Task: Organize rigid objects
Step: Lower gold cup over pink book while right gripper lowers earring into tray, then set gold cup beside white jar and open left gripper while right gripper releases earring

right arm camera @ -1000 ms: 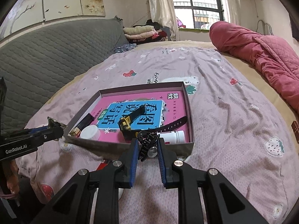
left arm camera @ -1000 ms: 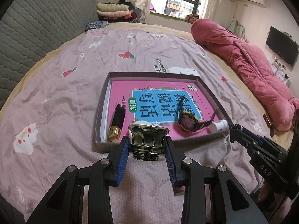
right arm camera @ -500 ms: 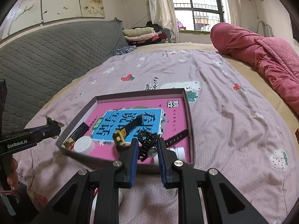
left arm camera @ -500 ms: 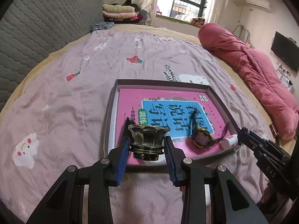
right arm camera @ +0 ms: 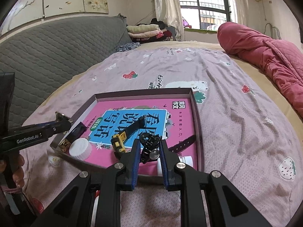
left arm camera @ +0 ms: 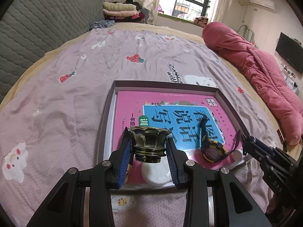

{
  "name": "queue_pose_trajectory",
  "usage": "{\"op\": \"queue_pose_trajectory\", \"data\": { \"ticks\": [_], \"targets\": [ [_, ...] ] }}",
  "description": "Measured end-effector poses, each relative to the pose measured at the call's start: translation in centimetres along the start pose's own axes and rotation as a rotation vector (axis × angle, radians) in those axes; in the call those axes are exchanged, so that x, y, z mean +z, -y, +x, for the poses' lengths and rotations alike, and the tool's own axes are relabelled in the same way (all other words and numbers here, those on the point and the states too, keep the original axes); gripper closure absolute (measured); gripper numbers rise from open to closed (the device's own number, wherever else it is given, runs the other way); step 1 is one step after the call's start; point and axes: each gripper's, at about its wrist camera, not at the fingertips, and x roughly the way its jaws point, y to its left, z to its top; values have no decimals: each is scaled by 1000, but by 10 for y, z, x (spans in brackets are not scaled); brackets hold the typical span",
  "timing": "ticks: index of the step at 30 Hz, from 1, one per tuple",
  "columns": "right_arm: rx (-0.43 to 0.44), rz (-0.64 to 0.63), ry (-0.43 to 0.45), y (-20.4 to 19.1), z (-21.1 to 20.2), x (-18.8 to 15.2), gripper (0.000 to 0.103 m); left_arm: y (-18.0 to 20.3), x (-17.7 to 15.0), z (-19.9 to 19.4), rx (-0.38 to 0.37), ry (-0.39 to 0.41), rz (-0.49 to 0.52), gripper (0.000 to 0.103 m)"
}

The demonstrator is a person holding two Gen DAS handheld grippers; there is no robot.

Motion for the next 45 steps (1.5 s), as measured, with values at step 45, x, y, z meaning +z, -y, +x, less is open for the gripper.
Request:
{"op": "queue_pose_trajectory", "data": {
  "ticks": [45],
  "targets": [
    [15,0,-71,2,23,-8,82,14,-10,31,25,-28,55,65]
  ]
}}
